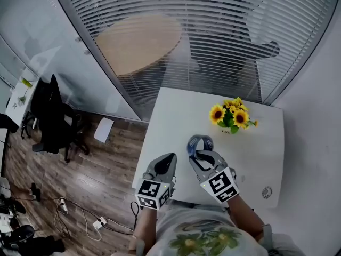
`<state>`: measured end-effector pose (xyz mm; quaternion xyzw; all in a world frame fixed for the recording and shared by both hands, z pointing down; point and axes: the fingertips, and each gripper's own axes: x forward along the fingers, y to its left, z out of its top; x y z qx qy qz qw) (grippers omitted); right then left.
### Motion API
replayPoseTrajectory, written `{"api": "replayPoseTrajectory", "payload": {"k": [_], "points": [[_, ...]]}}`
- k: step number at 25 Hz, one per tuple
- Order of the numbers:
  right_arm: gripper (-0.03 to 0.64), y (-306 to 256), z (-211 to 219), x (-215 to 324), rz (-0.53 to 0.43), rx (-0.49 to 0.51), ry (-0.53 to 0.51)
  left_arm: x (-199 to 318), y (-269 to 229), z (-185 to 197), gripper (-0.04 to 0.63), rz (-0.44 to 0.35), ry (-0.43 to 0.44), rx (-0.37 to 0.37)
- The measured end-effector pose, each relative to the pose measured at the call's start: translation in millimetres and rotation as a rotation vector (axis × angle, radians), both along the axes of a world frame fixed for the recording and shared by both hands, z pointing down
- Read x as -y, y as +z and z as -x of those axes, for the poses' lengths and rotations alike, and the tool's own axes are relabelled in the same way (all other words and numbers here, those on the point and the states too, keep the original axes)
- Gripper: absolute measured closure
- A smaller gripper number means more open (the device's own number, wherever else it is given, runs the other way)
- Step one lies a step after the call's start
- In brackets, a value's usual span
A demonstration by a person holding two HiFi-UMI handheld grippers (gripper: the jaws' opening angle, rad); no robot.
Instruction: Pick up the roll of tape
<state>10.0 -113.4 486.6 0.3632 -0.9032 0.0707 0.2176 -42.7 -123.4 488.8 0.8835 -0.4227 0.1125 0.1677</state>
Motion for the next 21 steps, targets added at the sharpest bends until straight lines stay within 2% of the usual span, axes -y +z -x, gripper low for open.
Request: {"api": "replayPoseTrajectory", "payload": {"k": [6,21], "points": [[0.551,-3,-4,8,0.018,0.035,0.02,4,-1,-5,0.591,0.002,0.016,-0.006],[0.552,-15,-2,22,0.014,0.036,0.021,15,-8,-8,0.59,-0.006,0.027,-0.015]]}}
